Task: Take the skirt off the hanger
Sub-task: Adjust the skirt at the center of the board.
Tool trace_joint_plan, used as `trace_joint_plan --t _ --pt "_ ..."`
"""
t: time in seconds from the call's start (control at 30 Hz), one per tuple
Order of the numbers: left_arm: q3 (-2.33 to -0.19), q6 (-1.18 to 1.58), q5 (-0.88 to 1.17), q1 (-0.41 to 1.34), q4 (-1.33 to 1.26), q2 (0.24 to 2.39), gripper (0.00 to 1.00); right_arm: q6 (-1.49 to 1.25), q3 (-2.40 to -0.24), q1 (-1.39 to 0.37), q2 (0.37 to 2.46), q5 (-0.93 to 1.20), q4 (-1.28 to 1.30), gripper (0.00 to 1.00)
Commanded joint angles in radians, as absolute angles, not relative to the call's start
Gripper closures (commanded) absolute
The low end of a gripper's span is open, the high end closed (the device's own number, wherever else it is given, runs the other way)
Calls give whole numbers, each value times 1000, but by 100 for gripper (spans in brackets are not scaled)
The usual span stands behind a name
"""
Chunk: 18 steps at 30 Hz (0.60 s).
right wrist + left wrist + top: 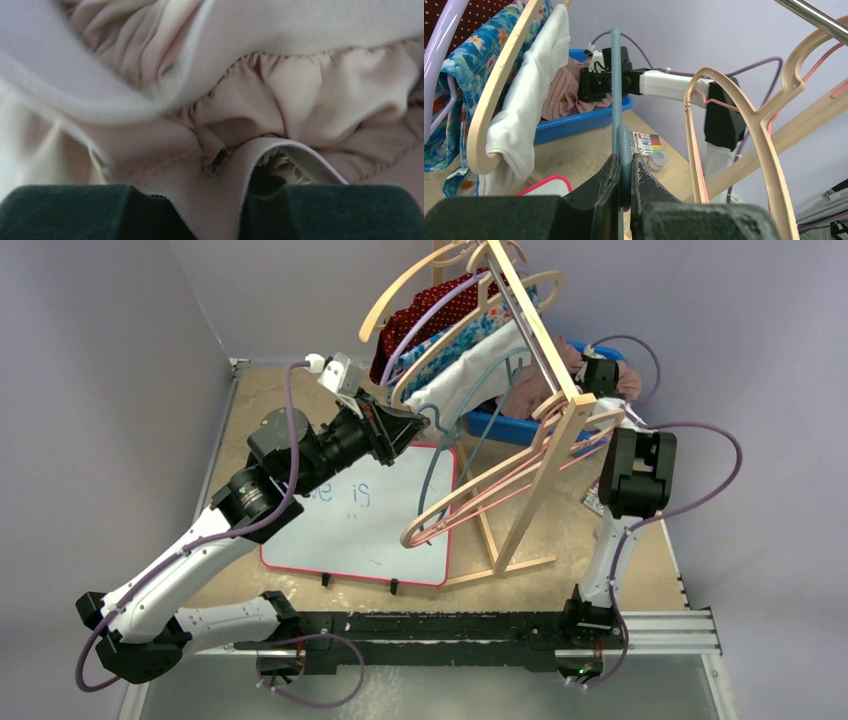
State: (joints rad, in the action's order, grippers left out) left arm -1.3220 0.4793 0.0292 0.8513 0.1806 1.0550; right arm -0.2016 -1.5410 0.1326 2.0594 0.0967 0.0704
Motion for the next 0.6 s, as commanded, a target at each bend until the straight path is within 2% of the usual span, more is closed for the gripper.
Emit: trace_joint_plan --t 0.0,0.13,0.23,0.37,0.47,0.57 --pt "-1363 484 20 850 123 1057 100 -150 -1633 133 2228 26 214 77" --pt "-1363 481 18 850 126 1062 100 -165 -1475 129 2117 87 111 77" --pt "-1368 484 26 849 127 1069 100 -192 -1422 131 1979 143 104 59" --pt "-1374 480 21 850 138 1079 100 -159 -1559 137 1894 80 231 29" --pt "-1387 455 12 850 169 1091 100 -151 -1616 166 1844 81 288 16" --pt "-1402 417 11 850 200 1107 100 -162 -1581 214 1759 138 276 11"
